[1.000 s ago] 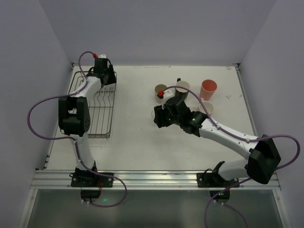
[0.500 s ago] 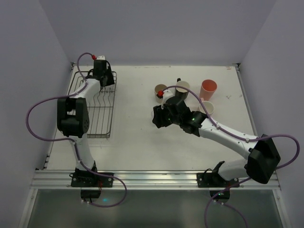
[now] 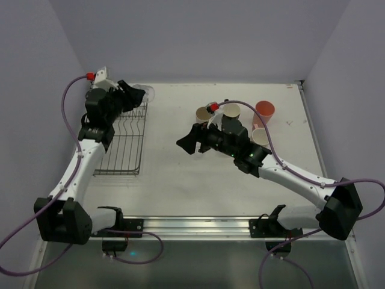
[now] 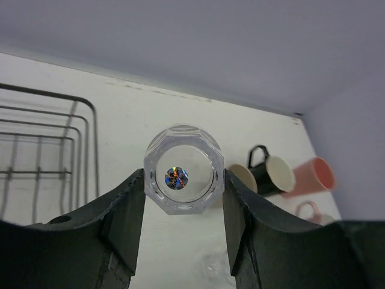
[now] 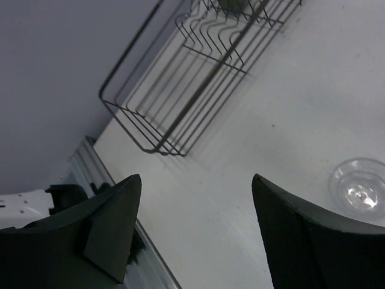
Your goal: Unload the cups from the dish rack
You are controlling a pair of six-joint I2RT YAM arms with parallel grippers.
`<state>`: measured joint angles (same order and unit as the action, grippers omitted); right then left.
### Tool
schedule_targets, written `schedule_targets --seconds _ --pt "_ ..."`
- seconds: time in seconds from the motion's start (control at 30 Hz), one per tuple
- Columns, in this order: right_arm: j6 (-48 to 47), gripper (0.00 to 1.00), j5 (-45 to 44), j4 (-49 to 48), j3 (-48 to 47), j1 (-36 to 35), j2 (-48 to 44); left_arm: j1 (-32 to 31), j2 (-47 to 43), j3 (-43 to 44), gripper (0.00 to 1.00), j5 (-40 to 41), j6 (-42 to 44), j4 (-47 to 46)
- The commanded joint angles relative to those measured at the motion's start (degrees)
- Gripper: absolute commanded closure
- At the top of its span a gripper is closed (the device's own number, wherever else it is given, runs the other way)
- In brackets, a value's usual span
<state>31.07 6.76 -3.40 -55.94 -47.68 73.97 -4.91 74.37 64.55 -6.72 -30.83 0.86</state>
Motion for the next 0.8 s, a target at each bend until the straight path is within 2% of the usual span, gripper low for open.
schedule_targets --seconds 0.0,0.07,0.1,0.17,0.37,0.47,0.57,0.63,0.7,0.77 --pt "5.8 0.23 2.6 -15.0 3.5 -0.2 -4.4 -0.3 -7.6 -11.2 0.91 -21.5 -10.1 -9.6" --pt "6.9 0.21 3.2 -18.0 6.0 0.0 -5.6 -0.5 -14.0 -16.5 0.91 -30.1 -16.9 -17.9" --pt "7.2 0.2 4.0 -21.3 6.6 0.2 -6.5 -0.9 -16.1 -21.5 0.91 -31.8 -19.2 -20.7" --pt "8.8 0.2 5.4 -23.2 7.2 0.7 -6.6 -1.7 -21.3 -25.4 0.9 -34.8 -24.7 -27.6" --pt "11.2 0.19 8.2 -23.8 4.7 1.2 -4.1 -3.5 -26.6 -34.5 0.9 -38.9 -34.5 -41.2" --pt "12.5 0.2 10.8 -25.0 3.9 1.3 -3.4 -4.4 -26.8 -36.9 0.9 -39.2 -36.0 -44.6" --pt "13.8 0.25 13.4 -26.7 2.9 1.3 -3.1 -5.4 -25.9 -37.8 0.9 -39.9 -36.1 -46.4" --pt "14.9 0.32 15.1 -28.5 2.6 1.2 -3.0 -5.6 -25.6 -38.3 0.89 -40.1 -35.9 -46.9" --pt "16.0 0.42 15.5 -31.0 2.7 1.2 -3.0 -5.6 -25.9 -39.0 0.85 -40.0 -35.4 -46.6" --pt "16.6 0.47 14.5 -31.9 2.7 1.2 -2.5 -5.6 -26.6 -39.1 0.74 -40.1 -34.7 -45.9"
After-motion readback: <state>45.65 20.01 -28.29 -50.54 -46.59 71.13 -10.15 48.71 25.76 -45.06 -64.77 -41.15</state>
